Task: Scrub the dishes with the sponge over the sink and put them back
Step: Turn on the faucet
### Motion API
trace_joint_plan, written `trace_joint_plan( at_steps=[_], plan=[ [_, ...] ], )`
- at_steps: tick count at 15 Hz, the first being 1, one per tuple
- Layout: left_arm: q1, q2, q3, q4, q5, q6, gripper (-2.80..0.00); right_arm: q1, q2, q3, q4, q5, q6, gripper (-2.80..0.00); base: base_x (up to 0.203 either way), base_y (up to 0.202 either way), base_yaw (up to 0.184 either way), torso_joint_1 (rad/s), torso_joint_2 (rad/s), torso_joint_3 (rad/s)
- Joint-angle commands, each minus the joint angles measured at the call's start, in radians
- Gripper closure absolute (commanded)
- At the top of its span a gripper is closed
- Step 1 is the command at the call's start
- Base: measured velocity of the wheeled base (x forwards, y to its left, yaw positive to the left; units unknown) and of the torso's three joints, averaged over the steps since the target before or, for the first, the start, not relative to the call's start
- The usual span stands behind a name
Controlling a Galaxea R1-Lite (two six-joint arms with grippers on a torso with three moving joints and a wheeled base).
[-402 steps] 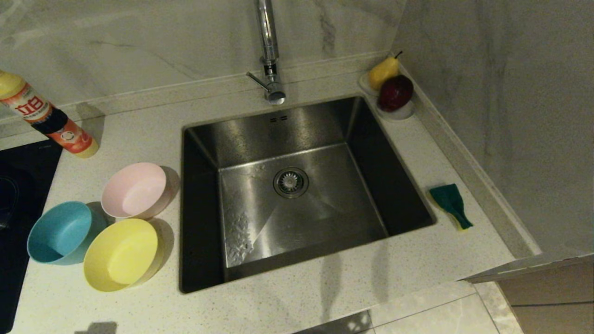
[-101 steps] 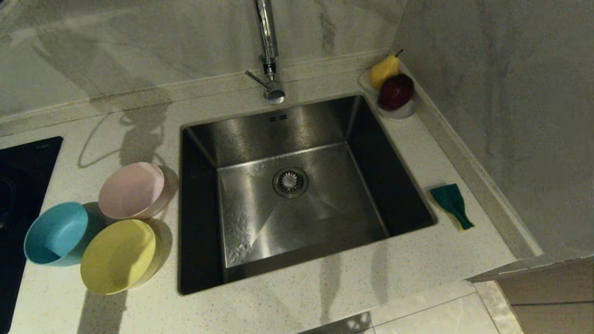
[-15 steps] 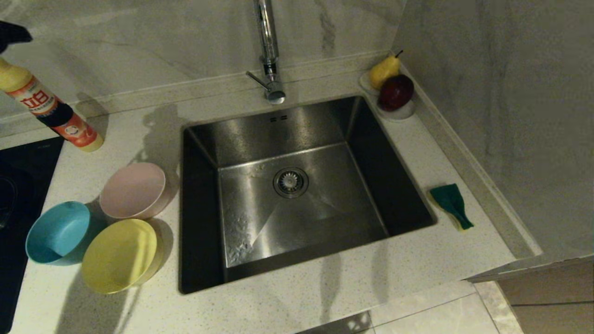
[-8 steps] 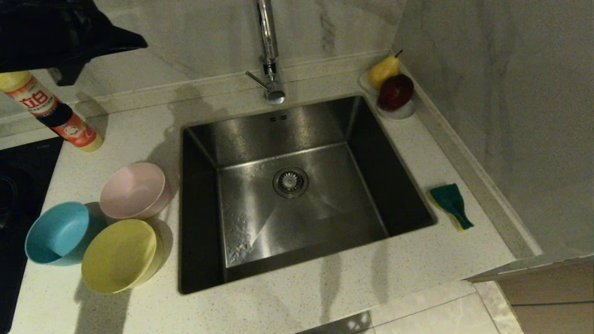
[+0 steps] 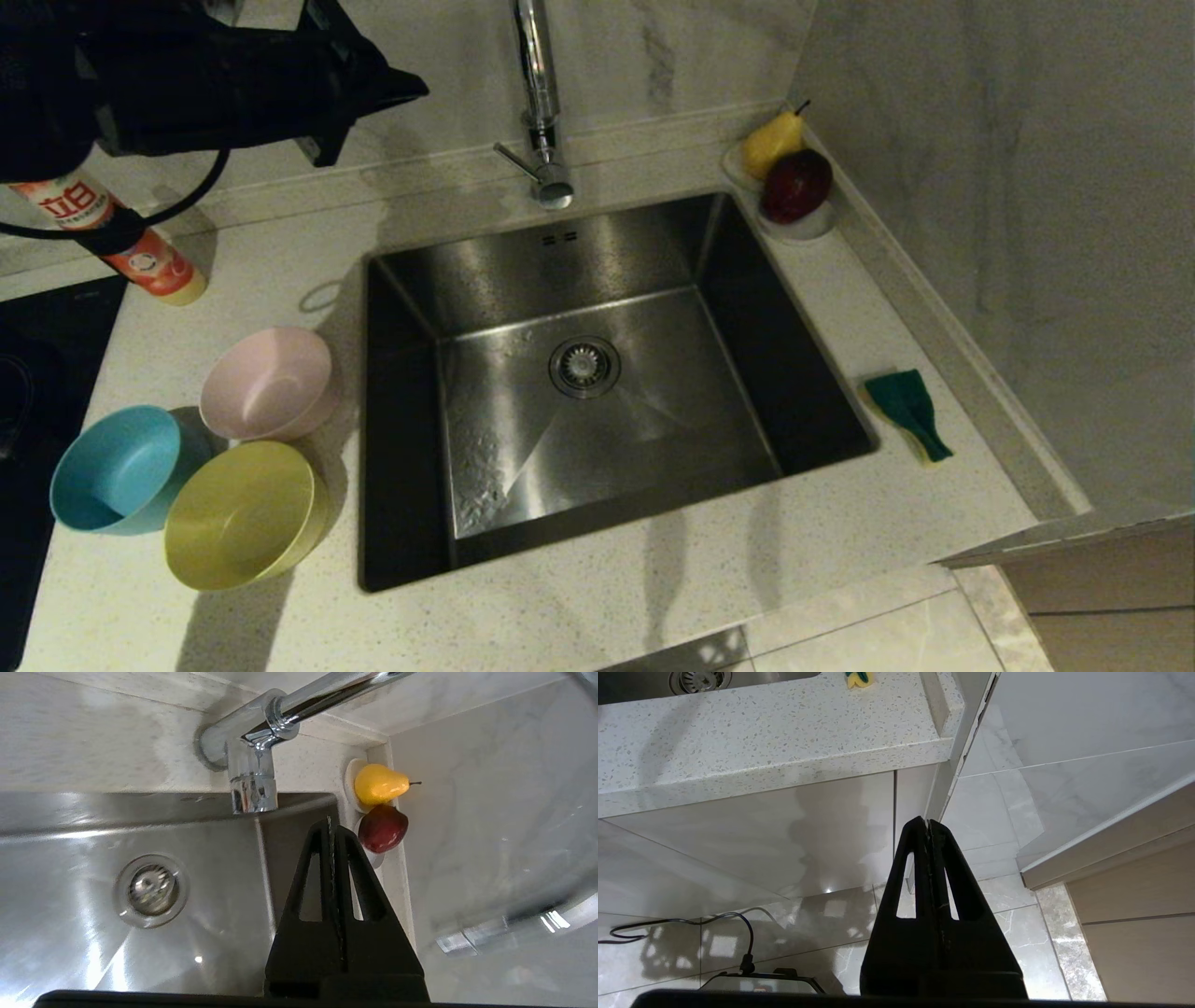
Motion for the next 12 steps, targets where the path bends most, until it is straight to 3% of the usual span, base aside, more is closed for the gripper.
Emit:
trace_joint_plan(
  at_steps=[1, 4, 6, 12],
  plan=[
    [0.000, 0.098, -0.023, -0.063, -0.031, -0.018, 0.00, 0.000, 0.000, 0.000, 0.000, 0.000, 0.000, 0.00, 0.000, 0.000, 0.000, 0.000, 0.00, 0.000],
    [0.001, 0.155, -0.024, -0.193, -0.047, -0.022, 0.00, 0.000, 0.000, 0.000, 0.000, 0.000, 0.000, 0.00, 0.000, 0.000, 0.000, 0.000, 0.00, 0.000],
    [0.001, 0.178, -0.024, -0.211, -0.085, -0.025, 0.00, 0.000, 0.000, 0.000, 0.000, 0.000, 0.000, 0.00, 0.000, 0.000, 0.000, 0.000, 0.00, 0.000],
    [0.001, 0.220, -0.026, -0.276, -0.087, -0.030, 0.00, 0.000, 0.001, 0.000, 0.000, 0.000, 0.000, 0.00, 0.000, 0.000, 0.000, 0.000, 0.00, 0.000]
  ],
)
